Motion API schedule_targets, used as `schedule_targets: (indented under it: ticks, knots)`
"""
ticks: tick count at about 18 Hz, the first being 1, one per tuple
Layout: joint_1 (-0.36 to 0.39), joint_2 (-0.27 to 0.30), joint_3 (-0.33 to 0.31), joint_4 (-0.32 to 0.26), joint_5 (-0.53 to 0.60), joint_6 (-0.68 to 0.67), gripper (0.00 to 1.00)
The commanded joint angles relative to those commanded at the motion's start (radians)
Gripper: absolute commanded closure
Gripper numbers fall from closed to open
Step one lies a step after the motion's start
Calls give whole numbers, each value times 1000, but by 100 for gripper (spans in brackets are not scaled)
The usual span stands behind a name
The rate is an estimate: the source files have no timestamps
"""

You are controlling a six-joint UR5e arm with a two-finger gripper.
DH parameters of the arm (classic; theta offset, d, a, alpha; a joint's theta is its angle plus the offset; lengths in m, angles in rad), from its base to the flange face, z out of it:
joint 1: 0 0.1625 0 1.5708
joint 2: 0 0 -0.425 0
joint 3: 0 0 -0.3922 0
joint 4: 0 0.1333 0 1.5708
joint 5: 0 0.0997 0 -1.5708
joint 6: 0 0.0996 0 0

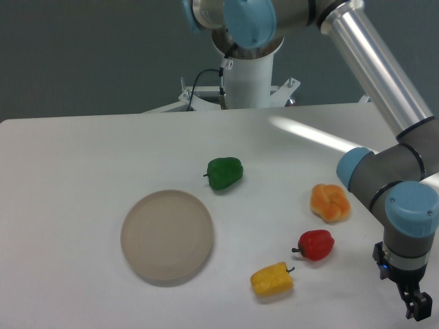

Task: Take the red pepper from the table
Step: 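Move the gripper over the small red pepper and lower it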

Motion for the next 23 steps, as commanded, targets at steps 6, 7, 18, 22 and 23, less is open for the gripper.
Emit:
schedule_targets:
  ticks: [6, 7, 18, 22, 23]
  knots:
    - [-14, 34, -34, -3, -3, 0, 0]
    - [-14, 53, -63, -3, -5, 0, 0]
    - [-58, 258, -346, -3, -14, -9, 0]
    - [-74, 272, -402, 2, -11, -20, 0]
    - [-75, 272, -405, 2, -12, -20, 0]
